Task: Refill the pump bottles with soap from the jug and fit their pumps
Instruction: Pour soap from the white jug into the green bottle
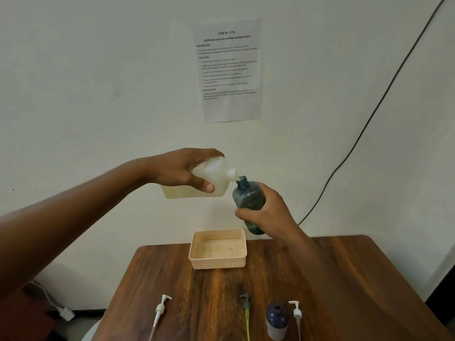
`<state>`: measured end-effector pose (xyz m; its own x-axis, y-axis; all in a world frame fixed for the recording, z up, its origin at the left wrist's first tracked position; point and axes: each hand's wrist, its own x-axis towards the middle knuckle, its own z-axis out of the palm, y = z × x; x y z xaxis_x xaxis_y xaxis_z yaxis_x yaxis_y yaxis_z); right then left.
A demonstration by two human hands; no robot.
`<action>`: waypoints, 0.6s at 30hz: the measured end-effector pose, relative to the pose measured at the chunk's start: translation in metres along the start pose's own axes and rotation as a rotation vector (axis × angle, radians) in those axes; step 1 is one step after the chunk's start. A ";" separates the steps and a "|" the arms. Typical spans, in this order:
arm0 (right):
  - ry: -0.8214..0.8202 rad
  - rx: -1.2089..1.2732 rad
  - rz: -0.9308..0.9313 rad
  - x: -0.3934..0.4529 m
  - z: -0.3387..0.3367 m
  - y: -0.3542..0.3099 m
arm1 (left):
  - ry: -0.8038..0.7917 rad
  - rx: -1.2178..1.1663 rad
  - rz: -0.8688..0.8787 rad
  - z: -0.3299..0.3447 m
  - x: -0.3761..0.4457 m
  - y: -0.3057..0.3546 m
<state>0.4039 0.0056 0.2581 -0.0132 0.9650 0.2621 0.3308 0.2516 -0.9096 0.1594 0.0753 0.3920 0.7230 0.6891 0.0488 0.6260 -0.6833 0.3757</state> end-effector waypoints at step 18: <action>0.004 -0.005 -0.025 0.001 -0.001 -0.005 | -0.001 0.017 -0.005 -0.005 -0.001 0.003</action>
<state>0.4034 0.0046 0.2636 -0.0180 0.9581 0.2859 0.3352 0.2751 -0.9011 0.1589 0.0733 0.3977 0.7197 0.6927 0.0463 0.6349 -0.6837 0.3598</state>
